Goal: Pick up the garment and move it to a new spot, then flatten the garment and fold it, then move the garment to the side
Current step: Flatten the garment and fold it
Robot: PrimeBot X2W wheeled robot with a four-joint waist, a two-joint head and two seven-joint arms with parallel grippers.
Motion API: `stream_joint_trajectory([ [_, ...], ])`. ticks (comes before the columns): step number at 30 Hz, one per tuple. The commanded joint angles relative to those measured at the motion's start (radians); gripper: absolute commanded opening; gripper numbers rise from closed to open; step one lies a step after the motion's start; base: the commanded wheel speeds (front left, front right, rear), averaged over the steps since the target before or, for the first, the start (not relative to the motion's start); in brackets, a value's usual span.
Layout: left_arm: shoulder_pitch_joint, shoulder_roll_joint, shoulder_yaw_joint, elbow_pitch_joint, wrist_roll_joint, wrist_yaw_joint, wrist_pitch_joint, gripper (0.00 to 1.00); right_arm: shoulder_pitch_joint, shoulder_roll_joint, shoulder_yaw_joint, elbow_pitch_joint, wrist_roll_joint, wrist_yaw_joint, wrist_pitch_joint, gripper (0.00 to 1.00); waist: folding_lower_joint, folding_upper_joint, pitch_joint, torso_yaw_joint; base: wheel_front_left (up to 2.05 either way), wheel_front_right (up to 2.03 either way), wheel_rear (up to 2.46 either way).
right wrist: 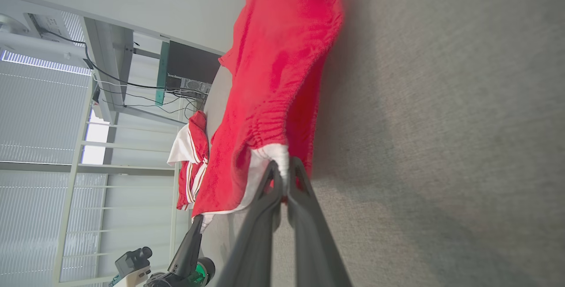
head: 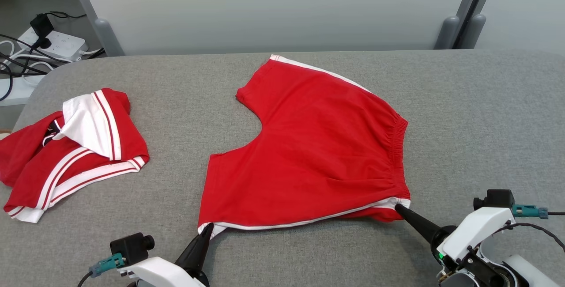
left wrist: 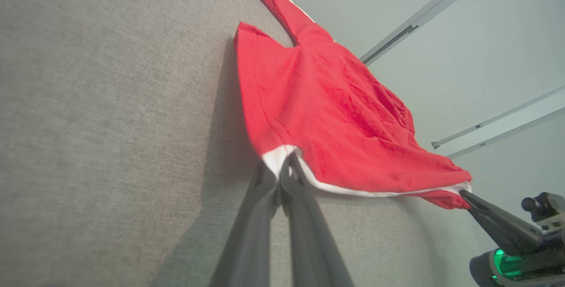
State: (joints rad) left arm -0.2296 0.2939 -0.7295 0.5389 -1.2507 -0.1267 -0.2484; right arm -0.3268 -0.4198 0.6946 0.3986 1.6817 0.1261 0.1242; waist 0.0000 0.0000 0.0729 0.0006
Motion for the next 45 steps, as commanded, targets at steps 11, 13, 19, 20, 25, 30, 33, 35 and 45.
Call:
stream_joint_trajectory([
  [11, -0.003, 0.008, 0.151, 0.004, 0.152, -0.004, -0.013, 1.00, -0.016, -0.043, -0.020, 0.026, -0.180, 0.005, -0.186, 1.00, 0.0000, 0.0000, 0.007, -0.001, 0.00, 0.00, 0.00],
  [13, 0.003, -0.002, 0.206, 0.000, 0.205, -0.004, -0.013, 1.00, -0.028, -0.046, -0.025, 0.039, -0.235, 0.005, -0.273, 1.00, 0.0000, 0.0000, 0.007, -0.001, 0.00, 0.00, 0.00],
  [19, 0.031, -0.065, 0.411, -0.038, 0.389, -0.004, -0.013, 1.00, -0.063, -0.016, -0.107, 0.117, -0.421, 0.005, -0.384, 1.00, 0.0000, 0.0000, 0.003, -0.008, 0.00, 0.00, 0.00],
  [20, 0.038, -0.078, 0.446, -0.047, 0.423, -0.004, -0.013, 1.00, -0.068, -0.003, -0.158, 0.124, -0.472, 0.005, -0.385, 1.00, 0.0000, 0.0000, 0.002, -0.010, 0.00, 0.00, 0.00],
  [25, 0.069, -0.138, 0.588, -0.093, 0.592, -0.004, -0.013, 1.00, -0.031, 0.084, -0.386, 0.091, -0.764, 0.005, -0.386, 1.00, 0.0000, 0.0000, -0.005, -0.015, 0.00, 0.00, 0.00],
  [30, 0.100, -0.186, 0.672, -0.139, 0.711, -0.004, -0.013, 1.00, 0.031, 0.178, -0.535, 0.015, -0.997, 0.005, -0.386, 1.00, 0.0000, 0.0000, -0.018, -0.017, 0.00, 0.00, 0.00],
  [33, 0.116, -0.204, 0.713, -0.167, 0.782, -0.004, -0.013, 1.00, 0.058, 0.215, -0.584, -0.023, -1.105, 0.005, -0.386, 1.00, 0.0000, 0.0000, -0.026, -0.017, 0.00, 0.00, 0.00],
  [35, 0.129, -0.214, 0.743, -0.187, 0.840, -0.004, -0.013, 1.00, 0.077, 0.237, -0.606, -0.043, -1.161, 0.005, -0.386, 1.00, 0.0000, 0.0000, -0.035, -0.016, 0.00, 0.00, 0.00],
  [45, 0.196, -0.242, 0.819, -0.261, 0.987, 0.010, -0.013, 1.00, 0.161, 0.295, -0.639, -0.132, -1.324, 0.005, -0.386, 1.00, 0.0000, 0.0000, -0.062, -0.024, 0.00, 0.00, 0.00],
])
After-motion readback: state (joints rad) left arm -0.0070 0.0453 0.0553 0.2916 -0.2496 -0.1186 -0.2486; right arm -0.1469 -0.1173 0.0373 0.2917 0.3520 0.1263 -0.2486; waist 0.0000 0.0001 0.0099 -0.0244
